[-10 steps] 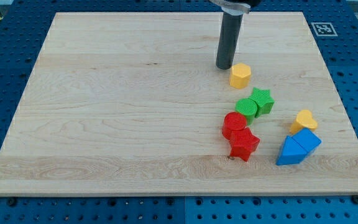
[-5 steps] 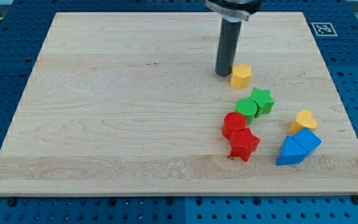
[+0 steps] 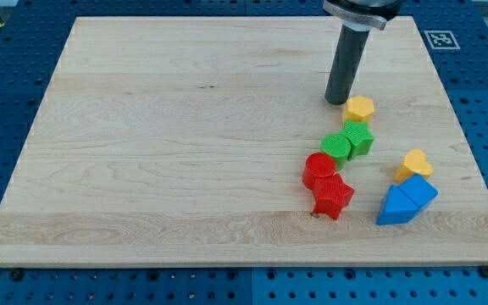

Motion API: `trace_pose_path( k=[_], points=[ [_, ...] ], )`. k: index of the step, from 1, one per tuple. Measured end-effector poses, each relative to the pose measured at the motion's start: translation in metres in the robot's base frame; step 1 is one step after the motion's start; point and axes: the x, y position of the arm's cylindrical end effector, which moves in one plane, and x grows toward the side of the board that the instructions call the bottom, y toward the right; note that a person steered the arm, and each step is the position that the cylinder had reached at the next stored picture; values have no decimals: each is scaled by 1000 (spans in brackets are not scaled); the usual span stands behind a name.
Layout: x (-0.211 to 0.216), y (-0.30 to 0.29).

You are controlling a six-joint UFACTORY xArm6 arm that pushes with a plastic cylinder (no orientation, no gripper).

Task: Move the yellow hexagon closer to the green star

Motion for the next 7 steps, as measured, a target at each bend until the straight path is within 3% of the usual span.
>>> trace_pose_path(
  k=[7],
  points=[
    [24,29]
  ],
)
